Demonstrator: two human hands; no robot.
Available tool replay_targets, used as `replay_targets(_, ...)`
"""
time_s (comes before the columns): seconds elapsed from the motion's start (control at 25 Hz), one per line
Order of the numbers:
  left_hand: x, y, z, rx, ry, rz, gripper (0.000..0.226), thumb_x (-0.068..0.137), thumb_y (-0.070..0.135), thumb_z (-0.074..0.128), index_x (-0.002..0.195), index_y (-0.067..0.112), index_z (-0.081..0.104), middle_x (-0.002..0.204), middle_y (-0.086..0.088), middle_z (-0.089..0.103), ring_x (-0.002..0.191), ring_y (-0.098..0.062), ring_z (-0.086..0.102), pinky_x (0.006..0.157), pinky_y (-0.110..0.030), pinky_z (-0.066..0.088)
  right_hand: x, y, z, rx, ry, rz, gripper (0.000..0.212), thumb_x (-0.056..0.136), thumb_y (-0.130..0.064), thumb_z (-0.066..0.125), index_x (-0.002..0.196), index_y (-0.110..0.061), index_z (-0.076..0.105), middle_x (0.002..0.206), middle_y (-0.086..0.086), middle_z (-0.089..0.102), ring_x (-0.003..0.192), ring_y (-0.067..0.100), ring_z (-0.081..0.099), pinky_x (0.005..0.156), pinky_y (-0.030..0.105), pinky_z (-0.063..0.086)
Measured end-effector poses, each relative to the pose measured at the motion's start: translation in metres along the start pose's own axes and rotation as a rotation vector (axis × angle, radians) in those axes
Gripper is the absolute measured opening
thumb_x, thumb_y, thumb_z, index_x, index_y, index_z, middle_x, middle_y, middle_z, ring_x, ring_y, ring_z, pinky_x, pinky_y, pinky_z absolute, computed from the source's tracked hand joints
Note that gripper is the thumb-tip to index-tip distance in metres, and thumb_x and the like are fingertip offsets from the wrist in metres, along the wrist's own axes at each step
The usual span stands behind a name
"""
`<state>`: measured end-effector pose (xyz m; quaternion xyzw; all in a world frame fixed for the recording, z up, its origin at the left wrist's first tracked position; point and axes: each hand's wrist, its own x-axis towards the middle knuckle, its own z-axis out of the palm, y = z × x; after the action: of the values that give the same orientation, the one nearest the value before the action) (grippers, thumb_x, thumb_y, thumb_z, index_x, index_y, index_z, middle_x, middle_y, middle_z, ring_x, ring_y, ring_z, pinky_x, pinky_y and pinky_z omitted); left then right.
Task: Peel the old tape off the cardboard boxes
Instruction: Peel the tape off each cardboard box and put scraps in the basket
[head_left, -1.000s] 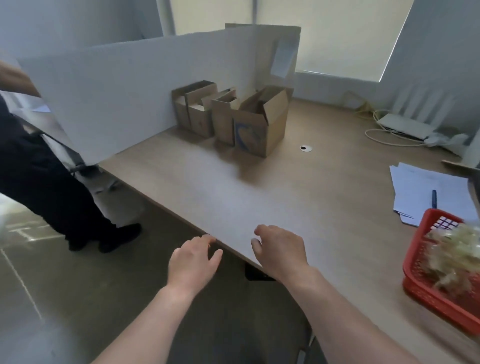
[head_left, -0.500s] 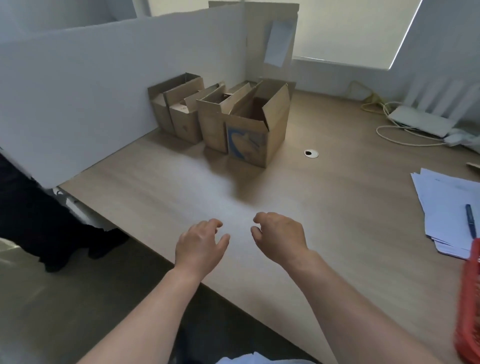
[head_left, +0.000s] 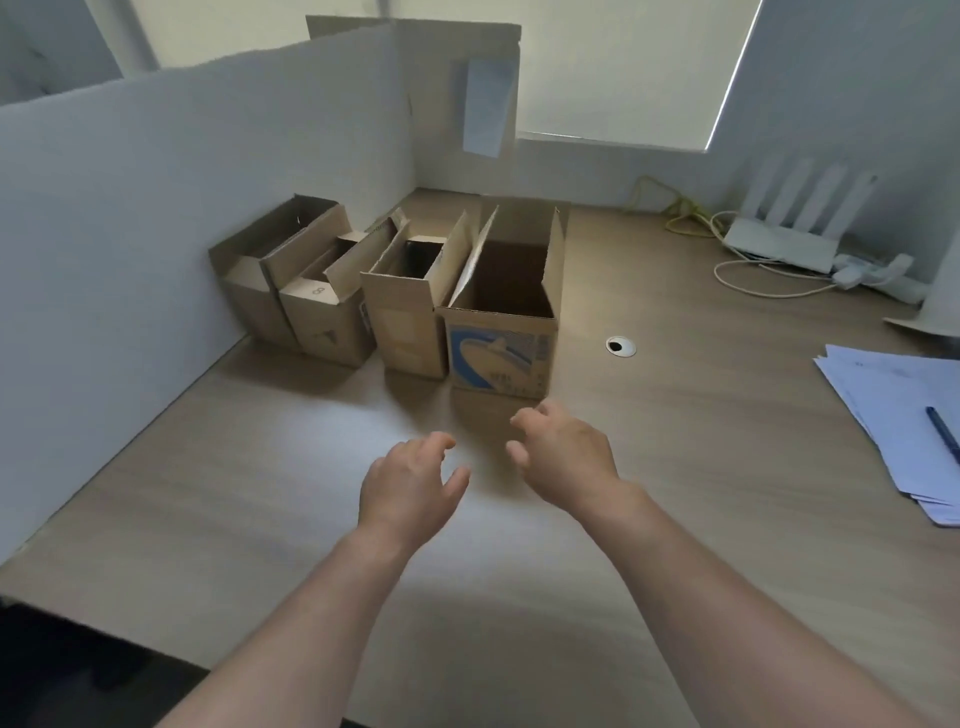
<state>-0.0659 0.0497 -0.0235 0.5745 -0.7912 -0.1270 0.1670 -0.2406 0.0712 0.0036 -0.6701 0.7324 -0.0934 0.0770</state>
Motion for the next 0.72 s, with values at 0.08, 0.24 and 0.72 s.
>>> replay_targets(0.08, 0.027, -0.024, -0.012, -0.005, -0.009, 0.035, 0.04, 0.094, 0.044, 0.051, 0.128, 0.023, 0.053, 0.114, 0.004, 0.063, 0.107, -0.015, 0.056, 0.087, -0.034, 0.048, 0.032, -0.018, -0.009, 0.028, 0.078, 0.042, 0.036, 0.092, -0.031, 0.049, 0.127, -0.019, 0.049, 0.135, 0.005, 0.038, 0.102, 0.029, 0.057, 0.071, 0.03, 0.037)
replay_targets(0.24, 0.071, -0.061, -0.024, -0.01, -0.048, 0.081, 0.04, 0.095, 0.046, 0.049, 0.128, 0.024, 0.052, 0.114, 0.005, 0.062, 0.107, -0.016, 0.055, 0.084, -0.034, 0.048, 0.089, -0.043, -0.022, 0.035, 0.205, 0.123, 0.059, 0.091, -0.025, 0.055, 0.144, -0.02, 0.031, 0.153, 0.006, 0.019, 0.107, 0.027, 0.058, 0.071, 0.028, 0.04)
replay_targets(0.72, 0.128, -0.086, -0.011, -0.089, -0.091, 0.197, 0.037, 0.094, 0.047, 0.049, 0.125, 0.027, 0.054, 0.111, 0.008, 0.062, 0.106, -0.013, 0.055, 0.08, -0.031, 0.048, 0.133, -0.052, -0.016, -0.016, 0.105, 0.294, 0.025, 0.097, -0.012, 0.037, 0.117, -0.012, 0.052, 0.113, 0.008, 0.052, 0.094, 0.031, 0.056, 0.067, 0.032, 0.038)
